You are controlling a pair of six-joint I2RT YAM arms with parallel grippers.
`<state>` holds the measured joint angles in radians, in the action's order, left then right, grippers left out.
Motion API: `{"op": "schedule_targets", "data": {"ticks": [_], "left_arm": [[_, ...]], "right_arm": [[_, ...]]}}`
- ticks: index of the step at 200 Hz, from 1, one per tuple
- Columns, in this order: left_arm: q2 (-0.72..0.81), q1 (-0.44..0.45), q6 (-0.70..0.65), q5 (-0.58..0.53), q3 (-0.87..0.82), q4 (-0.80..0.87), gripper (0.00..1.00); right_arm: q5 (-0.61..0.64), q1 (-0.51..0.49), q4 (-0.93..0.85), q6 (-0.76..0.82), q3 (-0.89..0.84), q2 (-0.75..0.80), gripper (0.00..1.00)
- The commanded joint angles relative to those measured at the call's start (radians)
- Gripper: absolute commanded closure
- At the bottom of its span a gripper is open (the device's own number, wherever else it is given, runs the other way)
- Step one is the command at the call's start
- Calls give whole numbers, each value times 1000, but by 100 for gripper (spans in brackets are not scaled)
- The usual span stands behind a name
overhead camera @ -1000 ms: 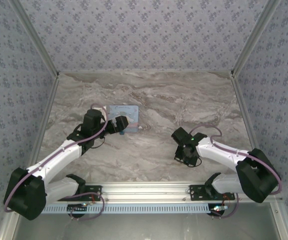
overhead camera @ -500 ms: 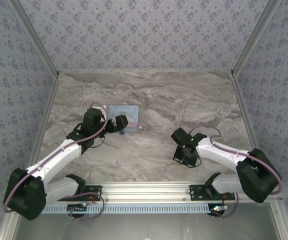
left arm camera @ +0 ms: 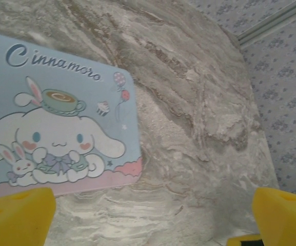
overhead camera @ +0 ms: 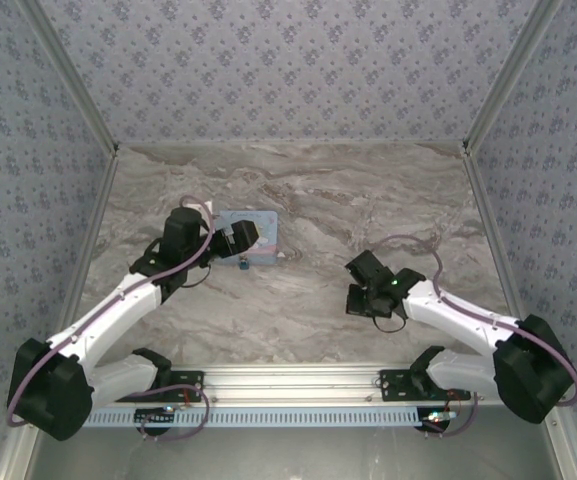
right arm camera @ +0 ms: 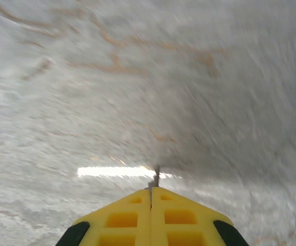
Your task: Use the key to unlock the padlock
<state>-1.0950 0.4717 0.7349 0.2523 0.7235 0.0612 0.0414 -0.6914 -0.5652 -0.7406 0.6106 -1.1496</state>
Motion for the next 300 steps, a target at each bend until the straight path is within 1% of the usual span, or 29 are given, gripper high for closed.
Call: {"op": "schedule_targets", "data": {"ticks": [1,21,32,50,64,85,106,119,131,155,188,197,236,276,300], "left_arm": [[0,-2,27,63,56,-3,4],[-3,-4,49,87,73,-11,6],[-8,-4,73,107,80,-20,6],[-25,-8,161,146,93,-33,7],[-49,-15,278,174,105,-39,8],[-83,-22,518,192,99,-72,13],[-121,-22,792,207,44,-226,19],[-142,-22,939,203,20,-304,21],[-156,-21,1041,194,13,-347,24],[-166,-12,1181,157,16,-382,28],[-170,11,1412,111,-32,-467,39],[-168,12,1436,100,-39,-483,40],[-148,28,1484,70,-48,-455,40],[-149,34,1505,67,-58,-461,40],[-158,36,1525,64,-73,-488,42]], "right_arm": [[56,9,105,202,51,41,100],[23,37,181,273,60,72,100],[-25,61,223,290,65,82,100],[-62,82,256,327,90,85,100],[-70,90,270,358,111,78,100],[-84,98,317,385,133,64,100],[-105,95,365,406,168,32,100],[-117,87,397,421,197,2,100],[-120,75,423,433,228,-28,100],[-130,47,490,447,285,-95,100],[-140,6,581,446,348,-187,100],[-142,-4,600,445,364,-210,100],[-165,-28,667,440,435,-299,100],[-197,-52,699,429,507,-369,100],[-223,-69,714,416,535,-398,100]]}}
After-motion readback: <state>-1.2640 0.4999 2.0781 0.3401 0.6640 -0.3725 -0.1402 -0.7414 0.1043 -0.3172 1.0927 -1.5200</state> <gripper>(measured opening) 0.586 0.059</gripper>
